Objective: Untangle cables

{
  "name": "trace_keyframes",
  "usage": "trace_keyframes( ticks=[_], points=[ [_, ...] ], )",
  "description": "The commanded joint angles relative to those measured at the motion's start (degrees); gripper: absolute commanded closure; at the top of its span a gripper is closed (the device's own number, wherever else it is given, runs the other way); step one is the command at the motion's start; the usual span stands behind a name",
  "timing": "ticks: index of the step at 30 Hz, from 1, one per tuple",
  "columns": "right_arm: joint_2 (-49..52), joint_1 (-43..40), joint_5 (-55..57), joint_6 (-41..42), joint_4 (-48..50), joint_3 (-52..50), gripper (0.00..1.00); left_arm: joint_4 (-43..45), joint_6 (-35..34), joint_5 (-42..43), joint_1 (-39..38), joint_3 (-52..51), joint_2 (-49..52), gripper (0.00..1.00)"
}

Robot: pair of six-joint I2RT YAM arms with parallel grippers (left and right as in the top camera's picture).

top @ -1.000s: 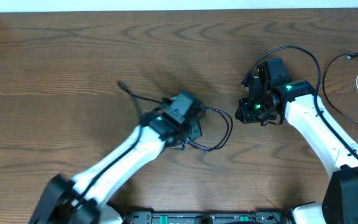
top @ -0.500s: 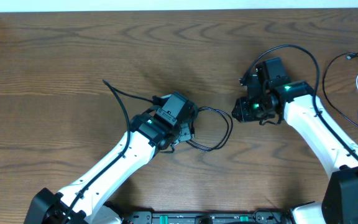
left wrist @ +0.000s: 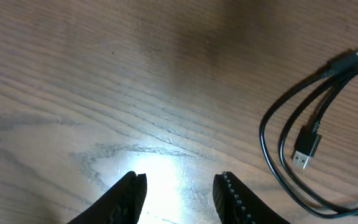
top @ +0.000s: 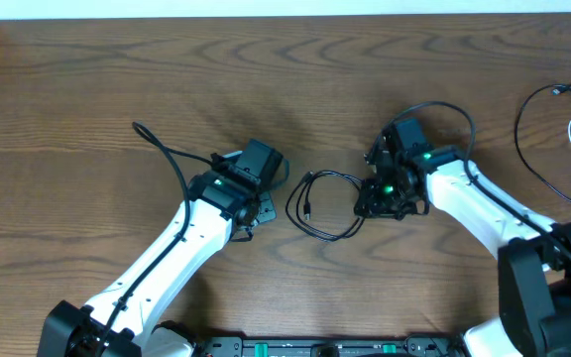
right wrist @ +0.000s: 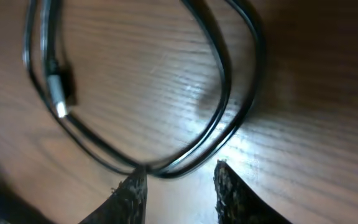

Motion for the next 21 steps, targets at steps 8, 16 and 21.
trace_keyframes(
  ticks=[8, 16, 21],
  points=[
    [2.73, 0.26, -4.59, 3.32, 9.75, -6.32, 0.68, 1.68, 0.96, -1.22, 0.28, -0.04, 0.39, 0.59],
    [2.73, 2.49, -4.52, 4.63, 15.26, -7.06, 0.72, 6.69, 0.96, -1.16, 0.28, -1.20, 1.90, 0.59],
    [2.73, 4.44, -4.15, 6.62, 17.09, -7.06, 0.77, 8.57, 0.98, 0.85, 0.28, -1.20, 5.11, 0.59]
  ],
)
